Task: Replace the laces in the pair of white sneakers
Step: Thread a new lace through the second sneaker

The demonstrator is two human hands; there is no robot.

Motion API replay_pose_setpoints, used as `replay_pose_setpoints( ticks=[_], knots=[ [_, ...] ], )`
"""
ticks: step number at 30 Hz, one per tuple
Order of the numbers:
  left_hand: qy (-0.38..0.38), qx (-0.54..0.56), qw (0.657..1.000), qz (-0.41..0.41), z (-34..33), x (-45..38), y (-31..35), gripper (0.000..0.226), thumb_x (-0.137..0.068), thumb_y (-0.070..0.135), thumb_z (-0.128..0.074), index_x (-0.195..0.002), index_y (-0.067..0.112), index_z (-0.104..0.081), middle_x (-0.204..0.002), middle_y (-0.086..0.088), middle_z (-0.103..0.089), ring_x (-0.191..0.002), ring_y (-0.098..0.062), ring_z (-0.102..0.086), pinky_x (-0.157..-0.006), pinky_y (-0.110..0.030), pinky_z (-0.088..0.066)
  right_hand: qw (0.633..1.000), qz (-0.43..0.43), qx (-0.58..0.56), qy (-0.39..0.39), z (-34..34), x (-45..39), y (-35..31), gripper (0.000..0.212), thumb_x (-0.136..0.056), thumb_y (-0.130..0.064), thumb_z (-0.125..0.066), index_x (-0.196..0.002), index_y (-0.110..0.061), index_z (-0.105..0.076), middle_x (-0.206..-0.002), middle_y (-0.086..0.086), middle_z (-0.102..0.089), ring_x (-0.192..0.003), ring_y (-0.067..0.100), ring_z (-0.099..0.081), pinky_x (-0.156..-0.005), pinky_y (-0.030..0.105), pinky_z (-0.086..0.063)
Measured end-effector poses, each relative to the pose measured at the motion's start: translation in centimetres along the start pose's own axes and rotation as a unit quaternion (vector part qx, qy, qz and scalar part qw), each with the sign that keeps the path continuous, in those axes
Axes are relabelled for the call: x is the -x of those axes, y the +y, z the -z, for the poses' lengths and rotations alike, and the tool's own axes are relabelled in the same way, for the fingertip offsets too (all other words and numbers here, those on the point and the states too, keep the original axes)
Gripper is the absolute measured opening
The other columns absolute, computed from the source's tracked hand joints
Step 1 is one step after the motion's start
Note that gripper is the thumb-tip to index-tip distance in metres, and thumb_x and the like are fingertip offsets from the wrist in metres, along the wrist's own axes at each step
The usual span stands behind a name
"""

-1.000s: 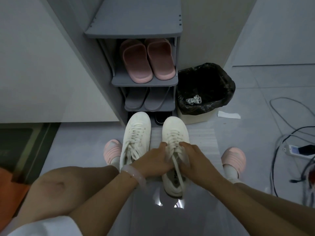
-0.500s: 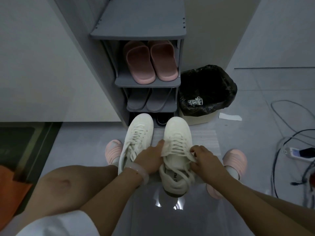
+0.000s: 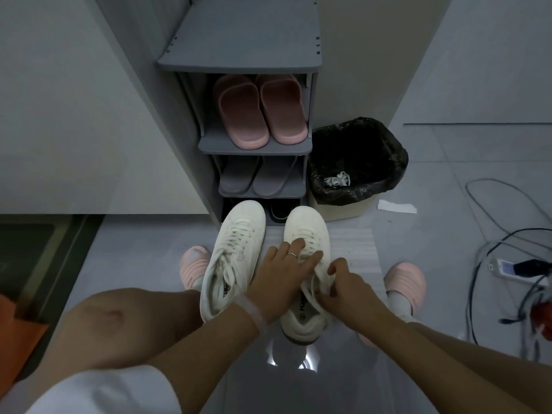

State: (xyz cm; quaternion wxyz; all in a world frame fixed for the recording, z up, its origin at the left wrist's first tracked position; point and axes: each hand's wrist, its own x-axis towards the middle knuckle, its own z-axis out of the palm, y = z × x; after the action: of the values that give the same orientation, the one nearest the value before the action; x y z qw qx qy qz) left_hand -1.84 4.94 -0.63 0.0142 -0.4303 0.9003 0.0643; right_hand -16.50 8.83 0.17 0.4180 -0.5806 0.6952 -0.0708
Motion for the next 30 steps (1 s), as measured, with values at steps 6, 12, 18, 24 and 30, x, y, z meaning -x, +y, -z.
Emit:
replay_pose_setpoints(
  ticks=[6, 12, 18, 24, 30],
  knots=[
    [0.034, 0.050, 0.998, -0.028, 0.9, -0.5, 0.4, 0.053, -0.060, 0.017, -0.077, -0.111, 0.014, -0.066, -0.108, -0.014, -0.064, -0.088, -0.028, -0.064, -0.075, -0.032, -0.050, 0.963, -0.140, -0.133, -0.189, 0.6, 0.7, 0.7, 0.054, -0.081, -0.051, -0.063, -0.109, -0.022, -0.027, -0.096, -0.003, -0.056, -0.076, 0.005, -0.062, -0.051, 0.014, -0.047],
    [0.027, 0.046, 0.996, 0.067, 1.3, 0.1, 0.6, 0.042, -0.083, 0.033, -0.055, -0.117, 0.011, -0.046, -0.118, -0.008, -0.045, -0.105, -0.025, -0.046, -0.084, -0.031, -0.032, 0.985, -0.103, -0.045, -0.129, 0.4, 1.0, 0.6, 0.026, -0.092, -0.028, -0.054, -0.070, -0.014, -0.055, -0.059, -0.001, -0.059, -0.051, 0.008, -0.057, -0.057, 0.016, -0.047],
    [0.002, -0.045, 0.998, 0.047, 0.8, 0.8, 1.5, 0.044, -0.057, 0.036, -0.077, -0.096, 0.019, -0.063, -0.091, -0.003, -0.060, -0.080, -0.020, -0.057, -0.069, -0.028, -0.044, 0.906, -0.037, -0.384, -0.176, 5.2, 2.3, -3.0, 0.024, -0.091, -0.019, -0.056, -0.068, -0.011, -0.057, -0.048, -0.004, -0.047, -0.045, 0.007, -0.049, -0.049, 0.017, -0.047],
    [0.035, -0.022, 0.997, 0.061, 0.0, 0.4, 2.5, 0.034, -0.047, 0.024, -0.082, -0.077, 0.020, -0.067, -0.073, -0.002, -0.062, -0.058, -0.018, -0.058, -0.051, -0.023, -0.045, 0.826, -0.028, -0.536, -0.174, 6.0, 3.5, -3.1, 0.010, -0.082, -0.018, -0.060, -0.076, -0.011, -0.064, -0.057, 0.002, -0.055, -0.051, 0.009, -0.057, -0.044, 0.016, -0.045],
    [0.028, 0.034, 0.997, 0.057, 1.2, 1.1, 1.5, 0.043, -0.055, 0.023, -0.083, -0.091, 0.006, -0.066, -0.088, -0.012, -0.062, -0.064, -0.022, -0.061, -0.044, -0.024, -0.047, 0.994, 0.086, 0.055, -0.039, 0.1, 2.8, -2.6, 0.016, -0.096, -0.018, -0.043, -0.097, -0.012, -0.059, -0.108, 0.007, -0.062, -0.097, 0.018, -0.060, -0.082, 0.023, -0.043]
  ],
)
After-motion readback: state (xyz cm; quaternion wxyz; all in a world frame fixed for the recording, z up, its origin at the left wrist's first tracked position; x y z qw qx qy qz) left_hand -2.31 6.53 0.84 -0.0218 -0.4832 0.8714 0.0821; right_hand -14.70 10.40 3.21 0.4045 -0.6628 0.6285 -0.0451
